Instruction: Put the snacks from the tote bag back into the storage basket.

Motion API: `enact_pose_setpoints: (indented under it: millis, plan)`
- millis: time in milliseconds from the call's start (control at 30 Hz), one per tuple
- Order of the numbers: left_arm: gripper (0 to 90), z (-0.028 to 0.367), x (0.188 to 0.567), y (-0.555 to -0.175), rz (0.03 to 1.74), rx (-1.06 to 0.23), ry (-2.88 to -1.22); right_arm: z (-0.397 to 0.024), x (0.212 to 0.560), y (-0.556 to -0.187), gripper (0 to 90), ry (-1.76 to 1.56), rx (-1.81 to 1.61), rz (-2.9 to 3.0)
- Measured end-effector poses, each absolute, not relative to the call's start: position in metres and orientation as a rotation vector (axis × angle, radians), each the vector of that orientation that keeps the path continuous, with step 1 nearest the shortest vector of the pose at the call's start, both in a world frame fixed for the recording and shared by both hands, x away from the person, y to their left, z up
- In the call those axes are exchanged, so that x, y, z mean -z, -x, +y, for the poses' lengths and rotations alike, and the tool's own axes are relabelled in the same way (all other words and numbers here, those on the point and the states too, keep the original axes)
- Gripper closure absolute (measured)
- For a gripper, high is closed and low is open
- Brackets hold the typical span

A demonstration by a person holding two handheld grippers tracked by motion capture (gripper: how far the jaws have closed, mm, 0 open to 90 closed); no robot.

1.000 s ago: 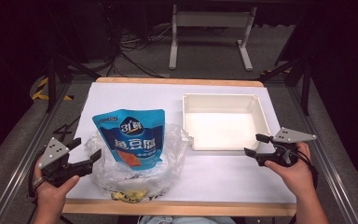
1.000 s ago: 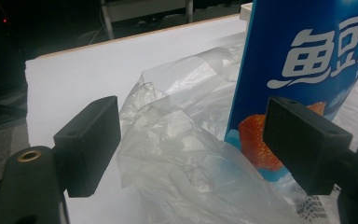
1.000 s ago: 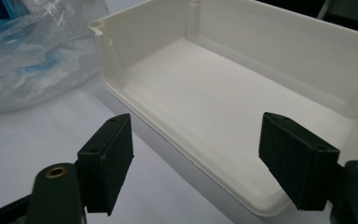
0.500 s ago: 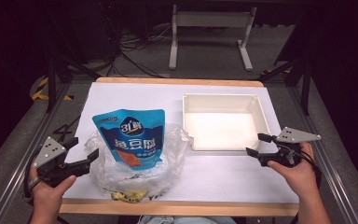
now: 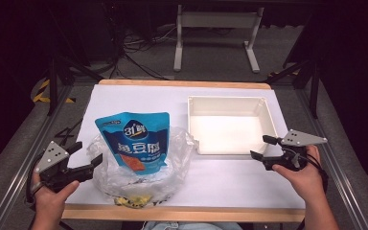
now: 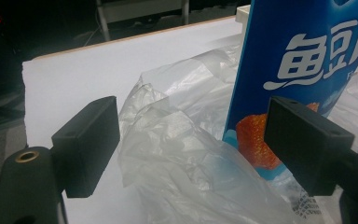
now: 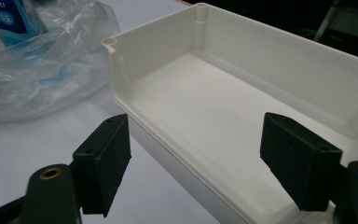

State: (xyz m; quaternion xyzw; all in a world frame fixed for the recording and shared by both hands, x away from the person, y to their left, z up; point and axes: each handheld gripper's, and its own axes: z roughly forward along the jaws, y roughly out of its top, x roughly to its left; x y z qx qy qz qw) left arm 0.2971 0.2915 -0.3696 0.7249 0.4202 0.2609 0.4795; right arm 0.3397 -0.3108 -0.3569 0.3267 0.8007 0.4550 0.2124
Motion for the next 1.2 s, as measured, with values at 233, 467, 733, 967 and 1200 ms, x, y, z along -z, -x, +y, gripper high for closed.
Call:
enact_pose_setpoints:
  millis: [233,467,733,967,1200]
  plan:
    - [19.4,0.294,0.367,-0.297,1.034,-0.639,-1.764,-0.286,0.347,-0.346,24.6,-0.811,-1.283,2.265]
    - [19.0,0.294,0.367,-0.296,1.033,-0.635,-1.769,-0.266,0.337,-0.351,23.8,-0.735,-1.297,2.288]
    - [18.5,0.298,0.365,-0.295,1.034,-0.634,-1.764,-0.238,0.328,-0.358,22.5,-0.654,-1.343,2.312]
    - [18.4,0.297,0.365,-0.295,1.033,-0.627,-1.768,-0.214,0.323,-0.365,21.2,-0.599,-1.396,2.340]
    - [19.6,0.296,0.363,-0.294,1.017,-0.628,-1.780,-0.191,0.322,-0.371,19.6,-0.561,-1.444,2.366]
